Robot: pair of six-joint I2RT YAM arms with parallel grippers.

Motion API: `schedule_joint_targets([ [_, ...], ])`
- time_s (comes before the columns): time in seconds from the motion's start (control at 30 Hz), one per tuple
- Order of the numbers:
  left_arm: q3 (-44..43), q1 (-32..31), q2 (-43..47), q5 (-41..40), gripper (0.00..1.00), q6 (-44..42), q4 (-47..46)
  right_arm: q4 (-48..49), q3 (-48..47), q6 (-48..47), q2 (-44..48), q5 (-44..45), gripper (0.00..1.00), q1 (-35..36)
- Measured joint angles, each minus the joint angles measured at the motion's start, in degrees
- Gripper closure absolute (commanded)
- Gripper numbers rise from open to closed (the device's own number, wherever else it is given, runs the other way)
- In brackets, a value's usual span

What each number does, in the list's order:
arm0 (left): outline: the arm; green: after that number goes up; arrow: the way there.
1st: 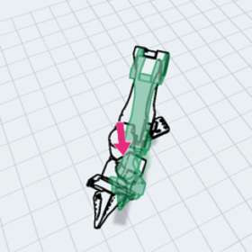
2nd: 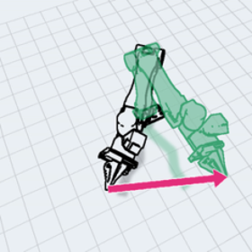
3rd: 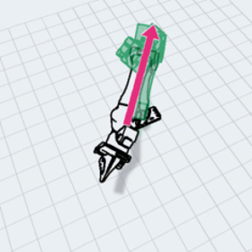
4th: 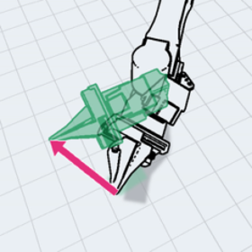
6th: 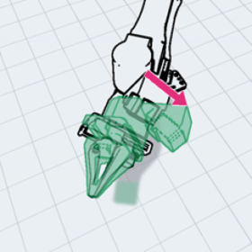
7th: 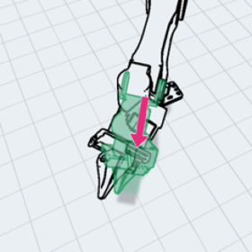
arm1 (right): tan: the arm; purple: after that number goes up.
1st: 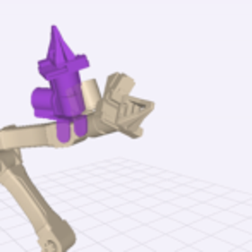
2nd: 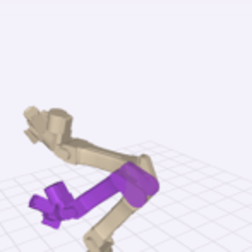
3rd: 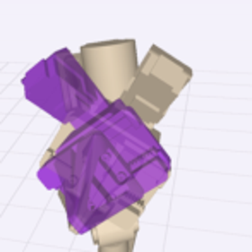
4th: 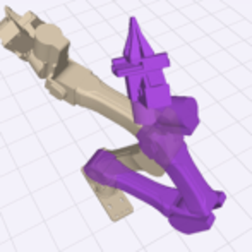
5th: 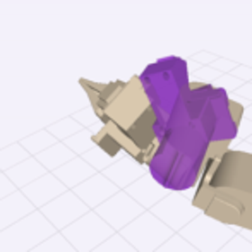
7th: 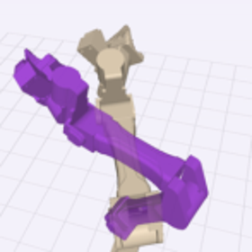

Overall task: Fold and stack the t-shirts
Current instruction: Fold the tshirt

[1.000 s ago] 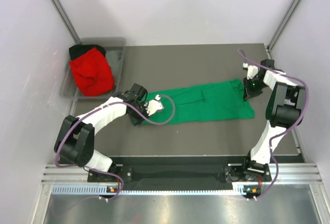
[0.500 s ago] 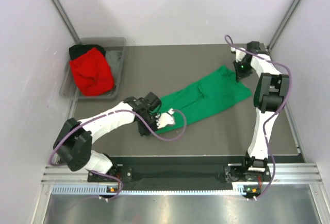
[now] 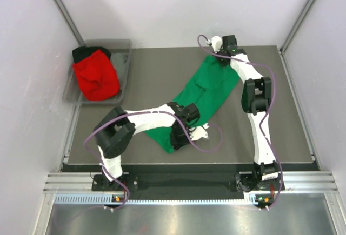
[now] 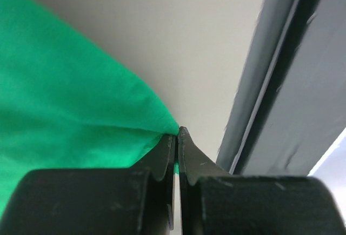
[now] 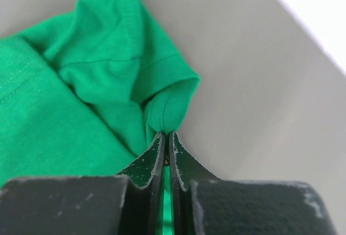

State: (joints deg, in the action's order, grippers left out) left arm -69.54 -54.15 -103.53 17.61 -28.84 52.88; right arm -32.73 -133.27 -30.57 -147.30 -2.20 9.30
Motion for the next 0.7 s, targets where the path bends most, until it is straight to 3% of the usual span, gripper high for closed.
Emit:
schedule_joint_targets([
  [0.53,-16.92,-10.88,-14.05,2.8,0.98,4.46,0.02,21.03,-4.52,-2.54,-6.75,2.03,1.0,2.62],
  [0.63,-20.44,-11.32,-16.31,2.89,0.92,5.27,0.26,23.93,-4.52,-2.91,-8.35,2.16,1.0,3.39],
  [0.67,-21.46,-11.39,-16.87,2.93,0.88,5.42,0.37,25.03,-4.55,-2.91,-8.81,2.16,1.0,3.67],
  [0.7,-22.32,-11.45,-17.25,2.93,0.77,5.57,0.35,26.23,-4.55,-2.93,-9.25,2.21,0.95,4.02],
])
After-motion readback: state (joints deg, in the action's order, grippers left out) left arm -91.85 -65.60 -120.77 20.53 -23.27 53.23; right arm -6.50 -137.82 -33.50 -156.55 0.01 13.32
